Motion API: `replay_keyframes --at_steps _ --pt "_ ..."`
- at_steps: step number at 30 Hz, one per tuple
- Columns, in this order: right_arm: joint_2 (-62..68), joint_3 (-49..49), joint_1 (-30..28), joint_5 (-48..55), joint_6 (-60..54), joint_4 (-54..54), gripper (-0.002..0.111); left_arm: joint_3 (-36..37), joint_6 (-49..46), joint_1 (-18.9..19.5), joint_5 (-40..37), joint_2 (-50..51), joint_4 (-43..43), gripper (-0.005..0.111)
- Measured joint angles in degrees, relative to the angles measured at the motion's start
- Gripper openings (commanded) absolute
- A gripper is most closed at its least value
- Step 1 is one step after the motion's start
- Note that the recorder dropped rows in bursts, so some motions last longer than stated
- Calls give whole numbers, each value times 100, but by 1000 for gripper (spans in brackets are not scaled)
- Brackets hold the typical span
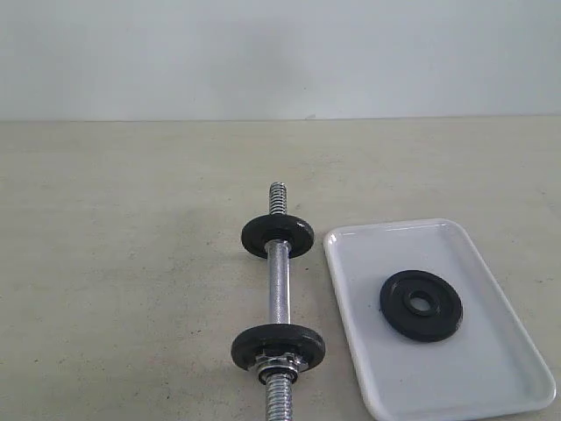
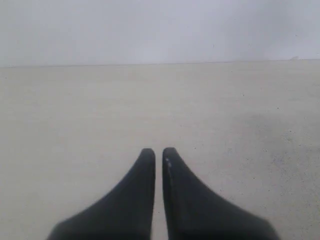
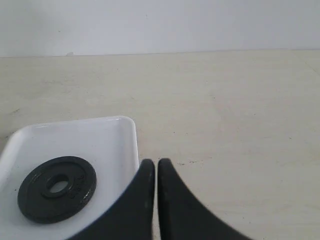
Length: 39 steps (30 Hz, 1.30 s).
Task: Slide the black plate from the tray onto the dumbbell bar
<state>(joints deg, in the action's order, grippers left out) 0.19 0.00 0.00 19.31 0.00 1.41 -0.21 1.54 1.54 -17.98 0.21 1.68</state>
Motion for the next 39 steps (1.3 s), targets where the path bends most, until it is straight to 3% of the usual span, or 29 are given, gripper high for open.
replay_keyframes --at_steps 23,28,30,39 --pt "0 0 0 -15 0 0 0 0 0 0 0 0 0 4" --pt "0 0 0 -879 0 0 0 0 0 0 157 0 9 4" --pt "0 0 0 -1886 37 0 0 0 0 0 1043 0 9 4" --pt "-25 -136 0 -8035 937 0 0 0 0 0 7810 -22 39 4"
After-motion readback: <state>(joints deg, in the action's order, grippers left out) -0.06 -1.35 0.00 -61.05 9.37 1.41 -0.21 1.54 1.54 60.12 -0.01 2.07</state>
